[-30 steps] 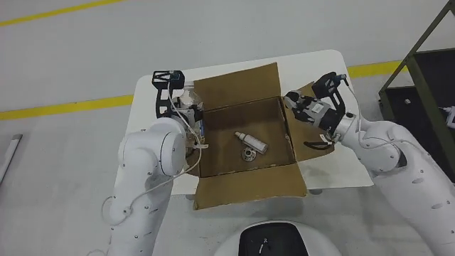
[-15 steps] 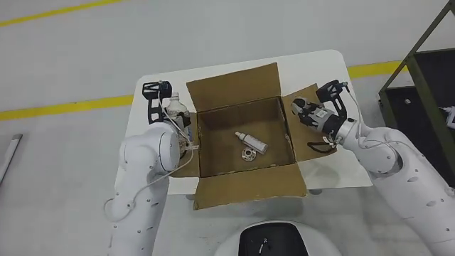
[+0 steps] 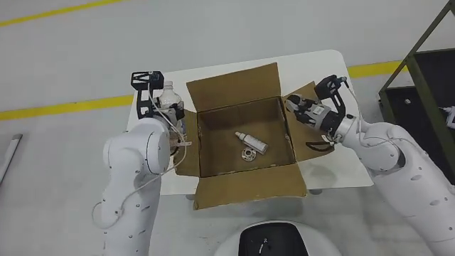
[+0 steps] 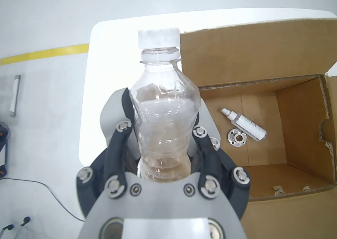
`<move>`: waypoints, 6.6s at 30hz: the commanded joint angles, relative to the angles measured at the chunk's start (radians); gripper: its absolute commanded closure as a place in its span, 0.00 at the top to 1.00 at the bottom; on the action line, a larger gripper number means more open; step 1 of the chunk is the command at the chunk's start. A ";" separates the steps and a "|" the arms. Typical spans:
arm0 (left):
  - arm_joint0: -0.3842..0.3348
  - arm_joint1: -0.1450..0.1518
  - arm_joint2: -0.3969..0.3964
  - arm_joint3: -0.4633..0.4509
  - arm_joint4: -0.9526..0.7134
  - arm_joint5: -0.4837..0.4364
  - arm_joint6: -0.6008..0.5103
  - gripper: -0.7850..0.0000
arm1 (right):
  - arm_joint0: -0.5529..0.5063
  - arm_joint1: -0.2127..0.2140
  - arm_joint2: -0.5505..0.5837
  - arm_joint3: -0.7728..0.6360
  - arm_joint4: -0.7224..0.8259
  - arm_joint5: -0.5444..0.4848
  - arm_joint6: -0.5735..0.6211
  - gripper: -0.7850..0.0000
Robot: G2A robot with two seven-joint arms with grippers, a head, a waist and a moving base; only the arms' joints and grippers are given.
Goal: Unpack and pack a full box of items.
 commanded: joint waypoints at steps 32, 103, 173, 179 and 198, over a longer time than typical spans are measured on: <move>0.180 0.011 -0.061 0.184 0.264 -0.143 -0.066 0.00 | 0.090 -0.012 -0.105 0.061 -0.091 -0.053 0.114 0.00; 0.095 -0.011 -0.054 0.596 0.178 -0.194 0.165 1.00 | 0.376 -0.063 -0.431 0.136 -0.337 -0.152 0.488 0.00; 0.095 -0.011 -0.054 0.596 0.178 -0.194 0.165 1.00 | 0.710 -0.356 -0.830 0.642 -0.286 -0.056 0.615 0.42; 0.095 -0.011 -0.054 0.596 0.178 -0.194 0.165 1.00 | 0.709 -0.379 -0.841 0.704 -0.286 -0.063 0.605 0.41; 0.095 -0.011 -0.054 0.596 0.178 -0.194 0.165 1.00 | 0.720 -0.452 -0.852 0.860 -0.309 -0.043 0.524 0.36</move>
